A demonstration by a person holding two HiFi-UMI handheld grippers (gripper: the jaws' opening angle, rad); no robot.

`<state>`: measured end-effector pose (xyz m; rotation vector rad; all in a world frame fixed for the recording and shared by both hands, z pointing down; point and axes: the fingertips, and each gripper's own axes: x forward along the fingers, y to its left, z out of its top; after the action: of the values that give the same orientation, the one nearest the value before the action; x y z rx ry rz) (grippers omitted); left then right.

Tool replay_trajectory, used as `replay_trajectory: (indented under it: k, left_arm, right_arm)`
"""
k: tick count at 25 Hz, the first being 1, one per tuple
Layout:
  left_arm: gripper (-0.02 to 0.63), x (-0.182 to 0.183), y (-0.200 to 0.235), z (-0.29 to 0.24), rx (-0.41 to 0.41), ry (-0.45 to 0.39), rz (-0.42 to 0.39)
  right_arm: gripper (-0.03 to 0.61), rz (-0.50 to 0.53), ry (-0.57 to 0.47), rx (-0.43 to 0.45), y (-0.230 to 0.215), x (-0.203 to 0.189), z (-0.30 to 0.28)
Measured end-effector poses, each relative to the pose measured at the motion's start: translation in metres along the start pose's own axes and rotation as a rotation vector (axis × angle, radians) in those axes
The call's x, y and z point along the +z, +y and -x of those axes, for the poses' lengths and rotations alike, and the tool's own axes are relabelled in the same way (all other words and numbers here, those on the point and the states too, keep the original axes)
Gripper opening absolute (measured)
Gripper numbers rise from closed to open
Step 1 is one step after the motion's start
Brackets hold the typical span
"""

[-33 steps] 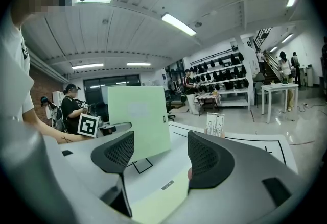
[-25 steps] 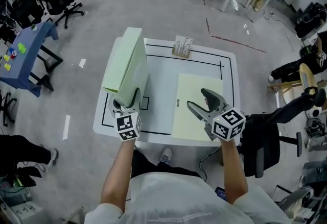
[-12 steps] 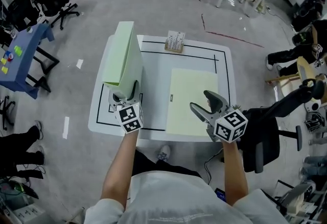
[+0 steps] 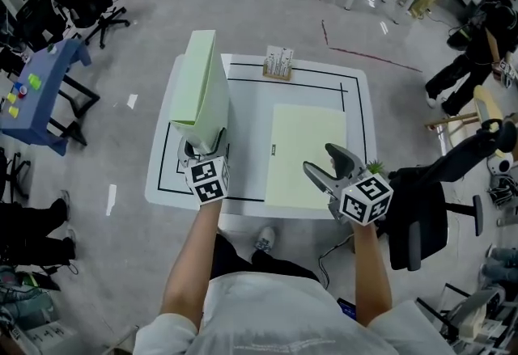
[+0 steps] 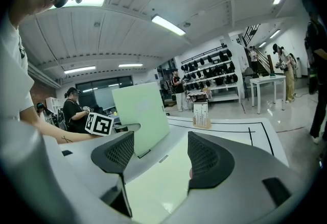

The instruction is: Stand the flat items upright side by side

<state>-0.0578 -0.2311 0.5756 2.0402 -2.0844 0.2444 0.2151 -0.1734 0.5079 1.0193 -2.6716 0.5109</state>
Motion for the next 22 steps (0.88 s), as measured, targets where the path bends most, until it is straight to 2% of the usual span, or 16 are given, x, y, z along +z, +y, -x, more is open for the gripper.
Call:
replay_trajectory:
  k: [5, 12, 17, 22]
  left_arm:
    - [0.387, -0.008, 0.004, 0.031, -0.044, 0.059, 0.021]
    - [0.387, -0.004, 0.009, 0.083, -0.150, 0.109, 0.060]
    - [0.387, 0.019, 0.011, 0.120, -0.211, 0.078, 0.071]
    - [0.387, 0.037, 0.005, 0.153, -0.271, 0.031, 0.040]
  right_arm:
    - [0.351, 0.004, -0.014, -0.001, 0.009, 0.008, -0.002]
    - [0.351, 0.012, -0.039, -0.066, 0.029, 0.027, 0.010]
    - [0.351, 0.016, -0.056, -0.100, 0.053, 0.034, 0.032]
    - [0.351, 0.035, -0.052, -0.120, 0.084, 0.025, 0.053]
